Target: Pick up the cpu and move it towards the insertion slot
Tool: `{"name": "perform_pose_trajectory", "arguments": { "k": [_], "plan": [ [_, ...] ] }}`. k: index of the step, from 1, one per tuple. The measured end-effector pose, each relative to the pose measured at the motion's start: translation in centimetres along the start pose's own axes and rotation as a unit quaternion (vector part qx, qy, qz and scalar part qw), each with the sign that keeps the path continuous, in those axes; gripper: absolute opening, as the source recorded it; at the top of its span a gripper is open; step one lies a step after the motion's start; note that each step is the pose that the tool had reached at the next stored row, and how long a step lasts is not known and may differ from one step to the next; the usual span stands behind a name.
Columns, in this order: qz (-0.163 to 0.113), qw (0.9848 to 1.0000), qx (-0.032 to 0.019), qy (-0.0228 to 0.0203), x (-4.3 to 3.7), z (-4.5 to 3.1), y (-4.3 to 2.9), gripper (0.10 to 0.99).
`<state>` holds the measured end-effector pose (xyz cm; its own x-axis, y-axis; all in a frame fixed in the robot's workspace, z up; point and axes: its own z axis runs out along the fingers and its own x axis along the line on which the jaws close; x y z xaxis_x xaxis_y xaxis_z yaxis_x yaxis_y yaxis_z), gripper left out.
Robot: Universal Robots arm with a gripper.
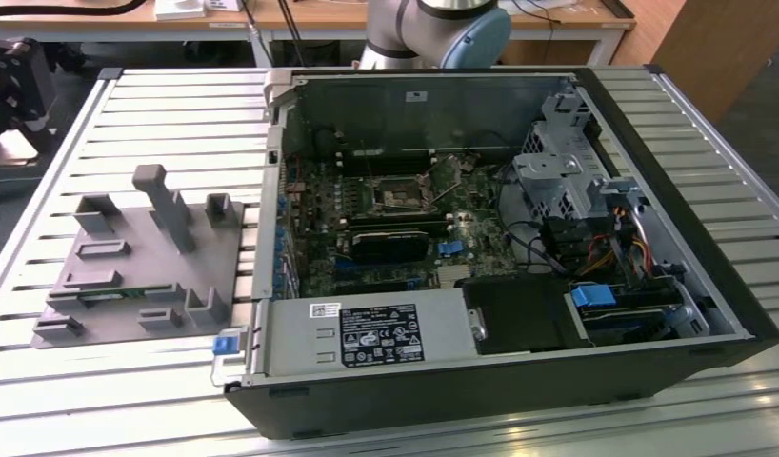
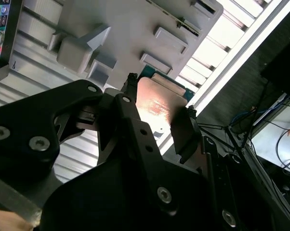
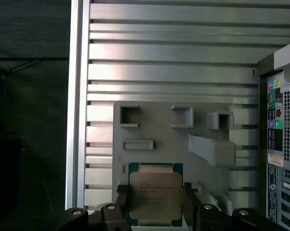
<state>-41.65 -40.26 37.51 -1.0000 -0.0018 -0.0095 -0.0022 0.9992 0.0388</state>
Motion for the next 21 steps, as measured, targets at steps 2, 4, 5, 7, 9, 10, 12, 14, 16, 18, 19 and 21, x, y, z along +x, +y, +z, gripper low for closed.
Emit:
{"name": "perform_pose_trajectory", "arguments": {
  "k": [2,4,5,7,9,10,12,14,16,18,19,21],
  "plan": [
    [0.0,1.0,0.0,0.0,0.0,-0.24,0.01,0.529],
    [0.0,1.0,0.0,0.0,0.0,-0.51,0.03,0.529],
    [0.0,1.0,0.0,0.0,-0.01,-0.64,0.04,0.529],
    [0.0,1.0,0.0,0.0,-0.01,-0.93,0.05,0.529],
    [0.0,1.0,0.0,0.0,-0.01,-1.22,0.08,0.529],
    [0.0,1.0,0.0,0.0,-0.01,-1.36,0.09,0.529],
    [0.0,1.0,0.0,0.0,-0.01,-1.65,0.11,0.529],
    [0.0,1.0,0.0,0.0,-0.02,-1.96,0.14,0.529],
    [0.0,1.0,0.0,0.0,-0.02,-2.29,0.17,0.529],
    [0.0,1.0,0.0,0.0,-0.02,-2.56,0.2,0.529],
    [0.0,1.0,-0.0001,-0.0001,-0.02,-2.63,0.2,0.529],
    [0.0,1.0,-0.0001,-0.0001,-0.05,-2.66,0.21,0.529]
  ]
}}
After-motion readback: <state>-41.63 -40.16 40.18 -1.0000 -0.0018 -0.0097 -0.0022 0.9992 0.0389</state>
